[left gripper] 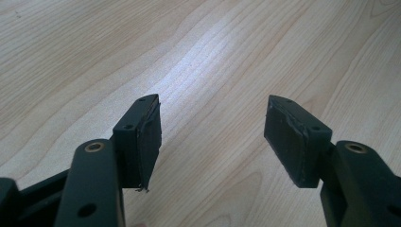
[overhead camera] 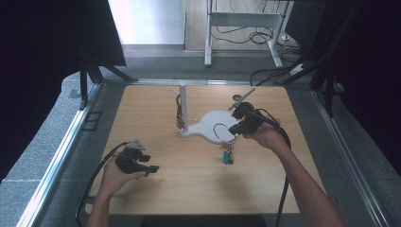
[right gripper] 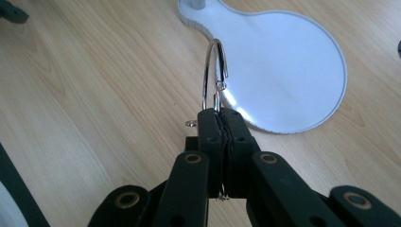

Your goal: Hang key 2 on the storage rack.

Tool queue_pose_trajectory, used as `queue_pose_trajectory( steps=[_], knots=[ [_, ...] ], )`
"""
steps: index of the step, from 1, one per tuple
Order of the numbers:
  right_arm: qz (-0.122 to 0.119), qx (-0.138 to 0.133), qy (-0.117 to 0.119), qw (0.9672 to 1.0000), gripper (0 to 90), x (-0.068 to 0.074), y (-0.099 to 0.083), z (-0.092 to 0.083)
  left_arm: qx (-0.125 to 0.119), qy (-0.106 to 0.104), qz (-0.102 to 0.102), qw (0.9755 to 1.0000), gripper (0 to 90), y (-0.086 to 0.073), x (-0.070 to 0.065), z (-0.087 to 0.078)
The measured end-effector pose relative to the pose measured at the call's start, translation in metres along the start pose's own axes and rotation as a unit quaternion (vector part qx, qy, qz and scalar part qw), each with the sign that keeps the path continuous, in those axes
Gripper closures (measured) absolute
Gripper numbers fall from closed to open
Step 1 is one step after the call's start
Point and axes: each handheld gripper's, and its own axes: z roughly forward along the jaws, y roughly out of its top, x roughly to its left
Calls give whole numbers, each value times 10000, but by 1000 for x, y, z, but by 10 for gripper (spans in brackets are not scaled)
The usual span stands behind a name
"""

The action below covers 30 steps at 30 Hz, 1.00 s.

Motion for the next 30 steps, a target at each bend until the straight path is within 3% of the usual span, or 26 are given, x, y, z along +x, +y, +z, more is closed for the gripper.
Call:
queue_pose_trajectory(
  steps=[11,30],
  knots=[
    [-99,-128,-10,9999,880,3,25,-7,20,-10,35,10000,380,0,1,-1],
    [-14,-126,-63,9999,880,-3,52,-9,-7,-34,29,10000,380,0,2,-2]
  ],
)
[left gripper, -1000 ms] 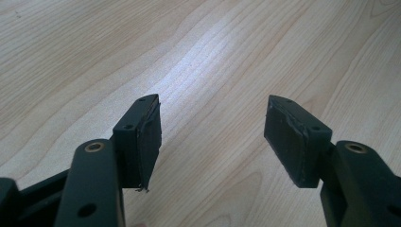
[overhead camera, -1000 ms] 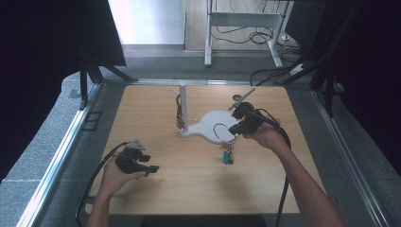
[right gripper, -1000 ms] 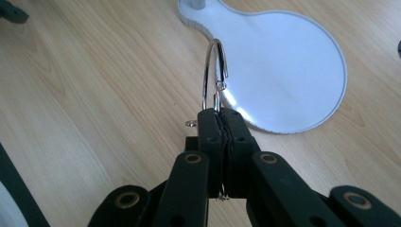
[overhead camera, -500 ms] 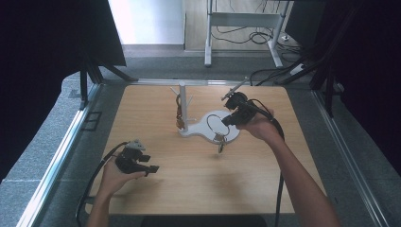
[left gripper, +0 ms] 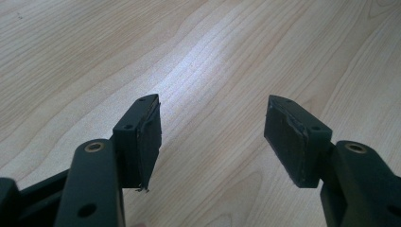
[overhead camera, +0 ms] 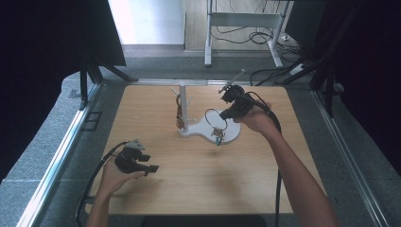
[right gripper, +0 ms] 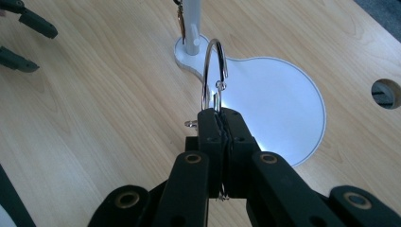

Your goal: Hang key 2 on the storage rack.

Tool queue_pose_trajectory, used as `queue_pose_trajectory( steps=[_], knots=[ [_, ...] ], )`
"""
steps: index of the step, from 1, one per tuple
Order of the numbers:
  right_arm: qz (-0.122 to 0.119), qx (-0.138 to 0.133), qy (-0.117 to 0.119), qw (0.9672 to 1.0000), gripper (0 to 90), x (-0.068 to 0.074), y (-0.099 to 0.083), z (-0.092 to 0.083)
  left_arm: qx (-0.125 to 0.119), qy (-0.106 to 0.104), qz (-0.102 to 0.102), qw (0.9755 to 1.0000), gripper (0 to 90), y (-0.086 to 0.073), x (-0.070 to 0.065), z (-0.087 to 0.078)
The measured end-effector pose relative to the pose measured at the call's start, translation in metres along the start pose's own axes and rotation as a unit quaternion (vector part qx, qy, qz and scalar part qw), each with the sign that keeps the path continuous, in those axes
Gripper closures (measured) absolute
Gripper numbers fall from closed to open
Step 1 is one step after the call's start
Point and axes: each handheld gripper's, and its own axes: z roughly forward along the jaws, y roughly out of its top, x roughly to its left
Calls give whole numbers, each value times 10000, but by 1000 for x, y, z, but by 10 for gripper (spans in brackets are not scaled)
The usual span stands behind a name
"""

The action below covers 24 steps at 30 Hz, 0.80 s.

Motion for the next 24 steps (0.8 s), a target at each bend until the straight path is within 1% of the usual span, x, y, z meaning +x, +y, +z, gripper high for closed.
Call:
queue_pose_trajectory(
  steps=[4,9,15,22,24],
  knots=[
    [21,4,-13,10000,880,-1,7,0,-5,-1,6,10000,379,0,0,0],
    [-22,43,-36,10000,880,-2,17,3,-38,-14,-29,10000,379,-1,1,-1],
    [19,43,-67,10000,880,-5,26,7,-72,-22,-78,9999,380,-2,3,-3],
    [29,57,-82,9999,879,-8,34,12,-60,-36,-69,10000,379,-2,3,-3],
    [86,41,-83,9999,880,-11,38,13,-96,-25,-74,9999,379,-2,4,-4]
  ],
)
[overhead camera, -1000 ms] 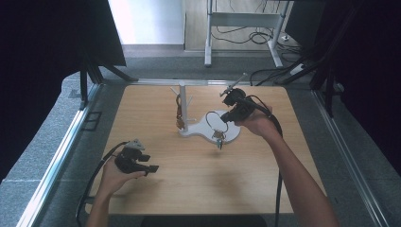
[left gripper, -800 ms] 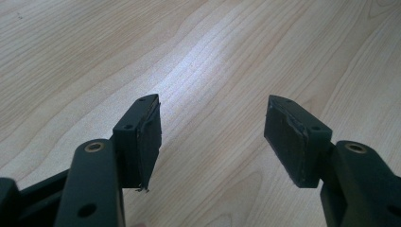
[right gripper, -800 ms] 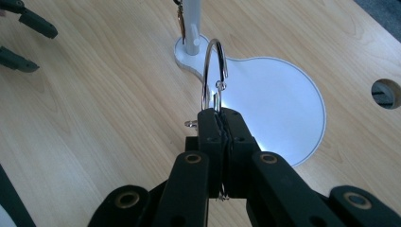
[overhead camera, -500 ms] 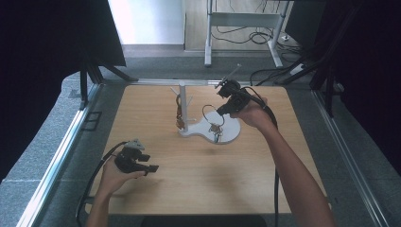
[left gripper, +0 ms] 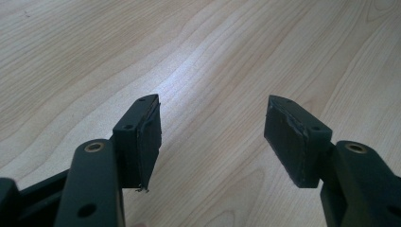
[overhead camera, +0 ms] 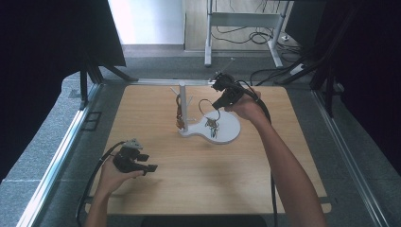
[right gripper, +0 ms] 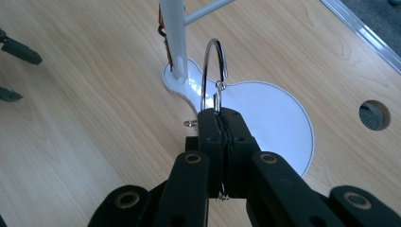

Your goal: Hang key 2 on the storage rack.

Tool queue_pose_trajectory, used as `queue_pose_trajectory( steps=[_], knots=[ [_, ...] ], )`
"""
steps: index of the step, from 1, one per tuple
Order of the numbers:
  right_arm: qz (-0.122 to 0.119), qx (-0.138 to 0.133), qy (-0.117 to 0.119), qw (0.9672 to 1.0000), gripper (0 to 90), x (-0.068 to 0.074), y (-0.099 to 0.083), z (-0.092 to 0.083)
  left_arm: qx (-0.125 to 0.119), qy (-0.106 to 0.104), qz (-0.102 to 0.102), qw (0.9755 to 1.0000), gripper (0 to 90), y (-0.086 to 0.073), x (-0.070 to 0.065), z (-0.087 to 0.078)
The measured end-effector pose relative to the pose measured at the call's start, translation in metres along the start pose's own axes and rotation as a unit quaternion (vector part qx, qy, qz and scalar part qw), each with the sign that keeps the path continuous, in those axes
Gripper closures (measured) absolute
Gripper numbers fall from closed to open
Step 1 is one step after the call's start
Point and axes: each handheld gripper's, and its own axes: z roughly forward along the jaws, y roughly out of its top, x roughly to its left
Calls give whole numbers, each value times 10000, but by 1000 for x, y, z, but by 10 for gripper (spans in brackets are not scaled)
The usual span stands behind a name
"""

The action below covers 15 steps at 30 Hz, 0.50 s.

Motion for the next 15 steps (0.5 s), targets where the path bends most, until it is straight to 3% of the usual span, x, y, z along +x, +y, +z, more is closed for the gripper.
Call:
queue_pose_trajectory(
  steps=[15],
  knots=[
    [90,4,-45,9999,880,-7,15,6,-8,-16,-1,10000,379,0,1,-1]
  ],
)
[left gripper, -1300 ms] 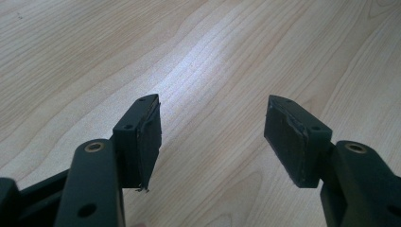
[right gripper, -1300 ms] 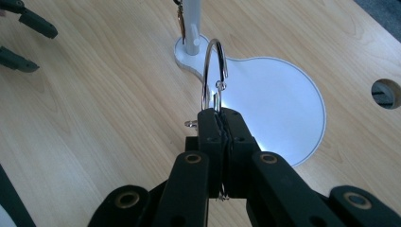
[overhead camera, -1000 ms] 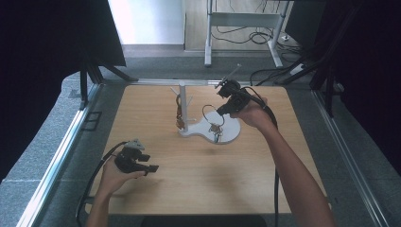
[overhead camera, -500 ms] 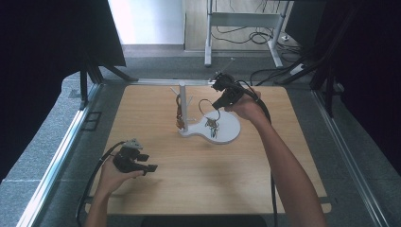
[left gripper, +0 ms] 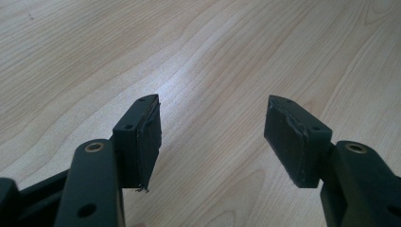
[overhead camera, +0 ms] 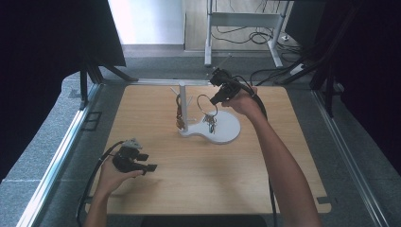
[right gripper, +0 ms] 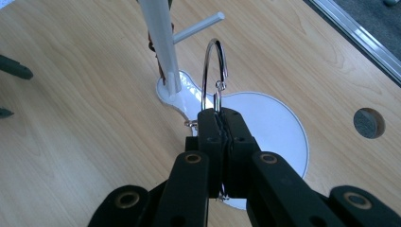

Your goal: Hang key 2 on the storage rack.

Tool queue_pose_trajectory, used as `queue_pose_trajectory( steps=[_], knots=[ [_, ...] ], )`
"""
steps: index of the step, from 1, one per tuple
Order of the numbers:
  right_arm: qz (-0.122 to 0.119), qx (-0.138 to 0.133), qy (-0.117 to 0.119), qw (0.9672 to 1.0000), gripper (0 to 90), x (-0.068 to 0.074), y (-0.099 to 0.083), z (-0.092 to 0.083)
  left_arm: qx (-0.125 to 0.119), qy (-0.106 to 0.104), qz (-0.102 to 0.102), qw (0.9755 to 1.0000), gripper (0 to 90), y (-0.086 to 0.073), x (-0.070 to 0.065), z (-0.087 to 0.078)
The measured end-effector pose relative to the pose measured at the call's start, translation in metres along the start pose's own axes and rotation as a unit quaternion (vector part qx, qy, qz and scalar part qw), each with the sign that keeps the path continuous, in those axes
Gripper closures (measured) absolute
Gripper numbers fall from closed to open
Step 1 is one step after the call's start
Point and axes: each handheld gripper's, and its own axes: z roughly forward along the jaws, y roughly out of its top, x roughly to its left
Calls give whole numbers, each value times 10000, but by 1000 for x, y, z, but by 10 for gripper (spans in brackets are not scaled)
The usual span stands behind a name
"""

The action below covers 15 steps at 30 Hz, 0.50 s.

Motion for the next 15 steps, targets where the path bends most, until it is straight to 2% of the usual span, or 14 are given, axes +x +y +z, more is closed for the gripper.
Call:
queue_pose_trajectory(
  steps=[8,15],
  knots=[
    [58,15,-32,10000,880,-5,6,9,-71,-14,-5,10000,379,1,0,-3],
    [66,23,-76,9999,880,-6,14,13,-40,-26,51,10000,379,1,-1,-2]
  ],
)
